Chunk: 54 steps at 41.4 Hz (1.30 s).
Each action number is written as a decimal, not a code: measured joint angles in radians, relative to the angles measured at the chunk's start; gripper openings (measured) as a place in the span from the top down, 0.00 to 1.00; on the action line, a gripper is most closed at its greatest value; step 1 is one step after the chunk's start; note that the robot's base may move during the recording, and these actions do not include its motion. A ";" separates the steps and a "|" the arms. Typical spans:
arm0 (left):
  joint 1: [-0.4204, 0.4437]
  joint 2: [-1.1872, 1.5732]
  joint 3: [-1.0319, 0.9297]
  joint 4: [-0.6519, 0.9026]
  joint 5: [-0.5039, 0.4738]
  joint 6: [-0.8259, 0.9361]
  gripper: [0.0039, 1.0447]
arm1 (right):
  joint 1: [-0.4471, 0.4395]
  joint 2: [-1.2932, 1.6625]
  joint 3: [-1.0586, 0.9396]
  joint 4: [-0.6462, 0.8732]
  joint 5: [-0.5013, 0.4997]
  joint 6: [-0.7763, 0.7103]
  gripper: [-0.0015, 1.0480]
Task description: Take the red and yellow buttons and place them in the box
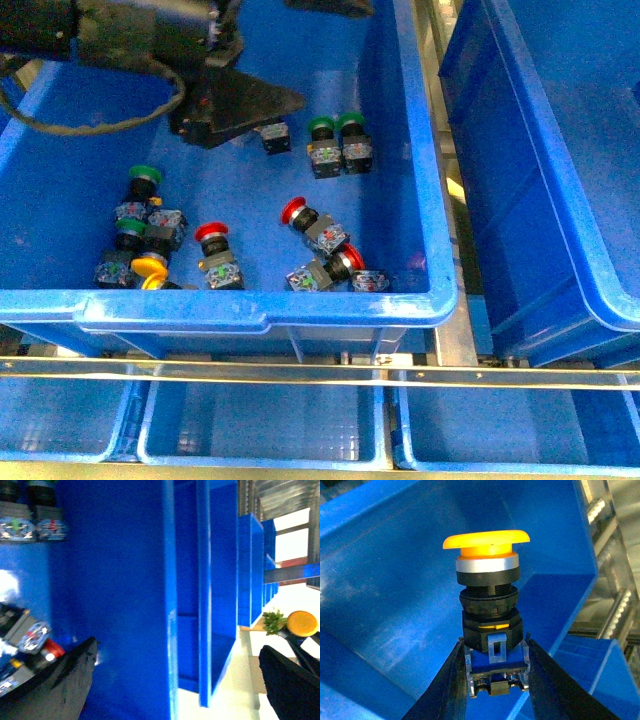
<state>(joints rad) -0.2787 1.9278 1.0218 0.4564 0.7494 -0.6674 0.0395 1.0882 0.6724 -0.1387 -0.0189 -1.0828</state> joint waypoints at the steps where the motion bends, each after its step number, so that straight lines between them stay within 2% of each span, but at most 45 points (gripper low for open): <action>1: 0.006 -0.008 -0.014 0.000 -0.009 0.020 0.08 | -0.007 -0.005 -0.006 0.007 0.000 0.004 0.75; 6: 0.057 -0.059 -0.079 -0.006 -0.049 0.136 0.08 | -0.064 -0.051 -0.055 0.086 0.010 0.034 0.75; 19: 0.122 -0.192 -0.212 -0.015 -0.074 0.293 0.08 | -0.110 -0.156 -0.166 0.177 0.015 0.104 0.75; 23: 0.166 -0.257 -0.300 -0.008 -0.092 0.372 0.08 | -0.148 -0.223 -0.217 0.222 0.016 0.150 0.75; 27: 0.207 -0.324 -0.404 0.063 -0.151 0.439 0.08 | -0.171 -0.271 -0.266 0.294 0.020 0.197 0.75; 29: 0.191 -0.308 -0.504 0.318 -0.407 0.517 0.16 | -0.172 -0.287 -0.289 0.338 0.021 0.221 0.75; 33: 0.190 -0.294 -0.684 0.690 -0.731 0.593 0.32 | -0.171 -0.311 -0.317 0.394 0.027 0.256 0.75; 34: 0.195 -0.304 -0.726 0.767 -0.785 0.604 0.37 | -0.171 -0.315 -0.326 0.413 0.030 0.263 0.75; 36: 0.201 -0.336 -0.765 0.824 -0.818 0.613 0.44 | -0.171 -0.322 -0.343 0.441 0.037 0.277 0.75; 40: 0.212 -0.422 -0.808 0.830 -0.825 0.627 0.58 | -0.171 -0.335 -0.374 0.497 0.059 0.302 0.75; 45: 0.246 -0.515 -0.864 0.782 -0.762 0.638 0.77 | -0.139 -0.367 -0.415 0.545 0.105 0.340 0.75; 50: 0.275 -0.634 -0.903 0.697 -0.760 0.644 0.97 | -0.098 -0.417 -0.454 0.553 0.132 0.388 0.75; 54: 0.280 -0.809 -0.926 0.547 -0.756 0.649 0.98 | -0.084 -0.465 -0.487 0.558 0.136 0.422 0.75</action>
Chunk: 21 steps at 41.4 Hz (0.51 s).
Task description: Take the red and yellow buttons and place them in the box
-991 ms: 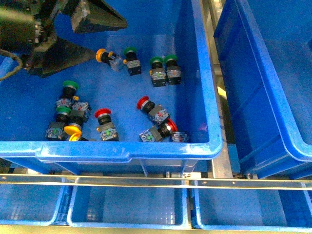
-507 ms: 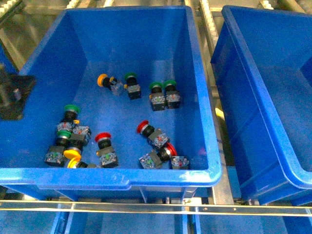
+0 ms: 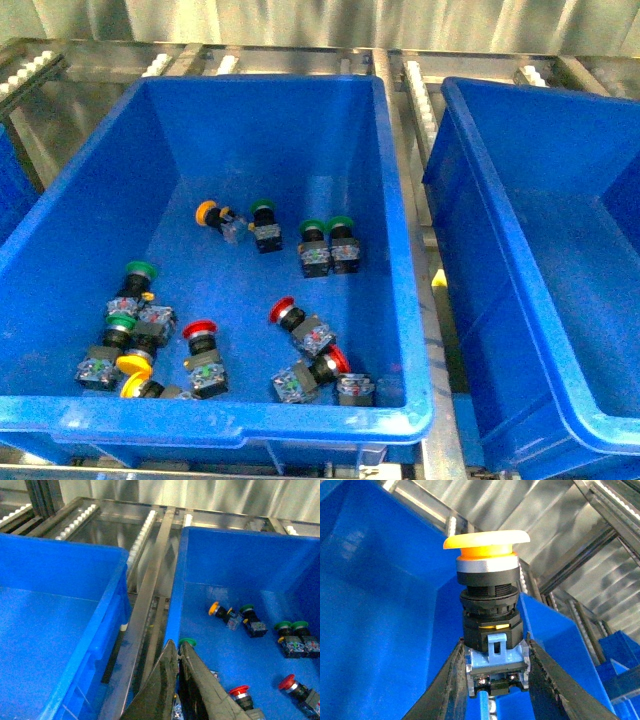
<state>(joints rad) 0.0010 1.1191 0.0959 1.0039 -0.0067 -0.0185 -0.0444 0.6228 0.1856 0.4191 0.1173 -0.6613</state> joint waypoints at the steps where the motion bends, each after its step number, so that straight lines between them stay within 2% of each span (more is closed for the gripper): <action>1: 0.002 -0.041 -0.012 -0.024 -0.002 0.000 0.98 | 0.006 -0.019 -0.007 -0.005 0.005 0.012 0.75; 6: 0.001 -0.177 -0.045 -0.123 0.004 0.005 0.98 | 0.026 -0.082 -0.049 -0.021 0.055 0.054 0.75; 13: 0.001 -0.352 -0.072 -0.269 0.006 0.008 0.98 | 0.110 -0.113 -0.115 0.018 0.149 0.125 0.75; 17: 0.001 -0.449 -0.075 -0.355 0.006 0.008 0.98 | 0.120 -0.116 -0.136 0.024 0.145 0.150 0.75; 21: 0.001 -0.542 -0.076 -0.439 0.006 0.008 0.98 | 0.094 -0.101 -0.148 0.053 0.114 0.171 0.75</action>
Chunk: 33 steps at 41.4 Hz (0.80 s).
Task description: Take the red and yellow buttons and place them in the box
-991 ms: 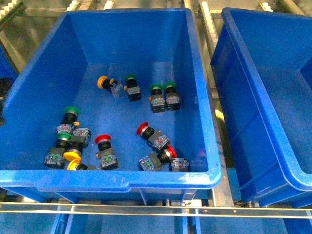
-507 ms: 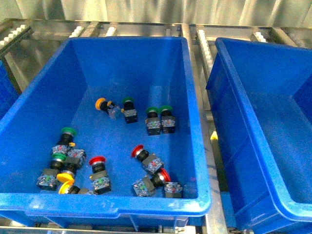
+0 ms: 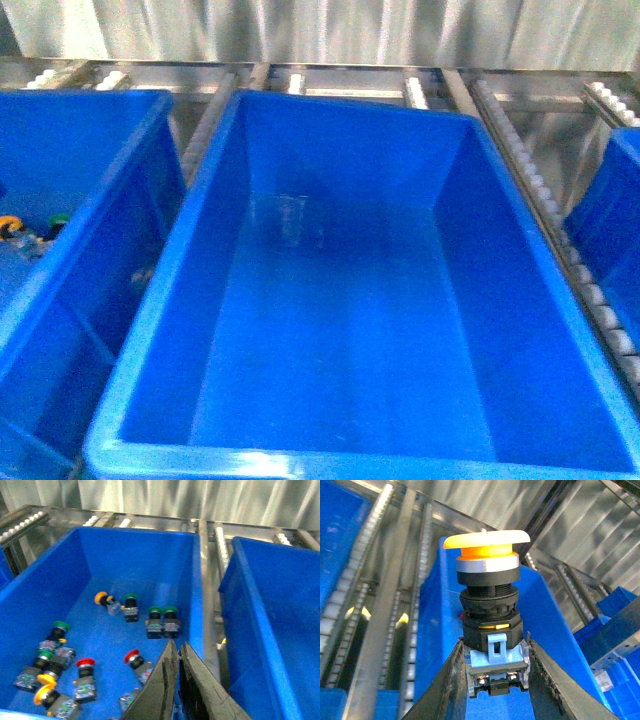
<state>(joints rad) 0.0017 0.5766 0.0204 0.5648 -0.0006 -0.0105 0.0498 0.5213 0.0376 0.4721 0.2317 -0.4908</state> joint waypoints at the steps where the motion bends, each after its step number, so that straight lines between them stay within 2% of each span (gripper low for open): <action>1: 0.000 -0.012 0.000 -0.011 0.000 0.000 0.98 | -0.004 0.008 -0.001 0.011 -0.007 0.003 0.75; 8: 0.000 -0.113 0.000 -0.103 0.000 0.000 0.98 | -0.033 0.125 -0.002 0.132 -0.065 0.013 0.75; 11: 0.000 -0.159 0.000 -0.150 0.000 0.000 0.98 | -0.046 0.203 -0.003 0.221 -0.108 0.032 0.75; 18: -0.001 -0.252 -0.001 -0.241 0.004 0.002 0.98 | -0.055 0.418 0.002 0.413 -0.142 0.047 0.75; 33: -0.001 -0.368 -0.001 -0.353 0.001 0.002 0.98 | -0.046 0.560 0.029 0.512 -0.154 0.052 0.75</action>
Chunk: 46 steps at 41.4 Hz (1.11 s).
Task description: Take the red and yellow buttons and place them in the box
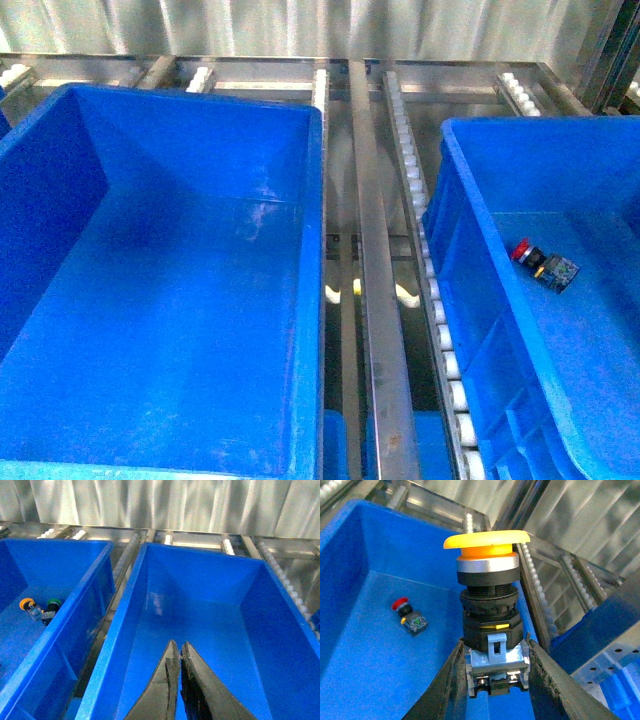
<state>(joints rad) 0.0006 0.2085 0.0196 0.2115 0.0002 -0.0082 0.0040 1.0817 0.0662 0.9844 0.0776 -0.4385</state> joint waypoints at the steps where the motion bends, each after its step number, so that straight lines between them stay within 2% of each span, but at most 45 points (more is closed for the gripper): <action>1: 0.000 -0.005 0.000 -0.005 0.000 0.000 0.98 | 0.000 0.002 0.000 0.003 0.000 0.001 0.75; 6: 0.000 -0.029 0.000 -0.031 0.000 0.000 0.98 | 0.001 0.012 0.000 0.012 0.000 0.002 0.75; 11: 0.000 -0.168 0.000 -0.202 0.000 0.001 0.98 | 0.000 0.019 0.000 0.022 0.004 0.004 0.75; 33: 0.000 -0.194 0.000 -0.212 0.000 0.000 0.97 | 0.007 0.142 0.038 0.097 -0.019 0.021 0.75; 46: 0.000 -0.194 0.000 -0.212 0.000 0.000 0.48 | 0.036 0.264 0.106 0.124 -0.045 0.038 0.75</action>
<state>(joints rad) 0.0006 0.0147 0.0200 -0.0006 -0.0002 -0.0078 0.0399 1.3453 0.1726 1.1088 0.0322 -0.4007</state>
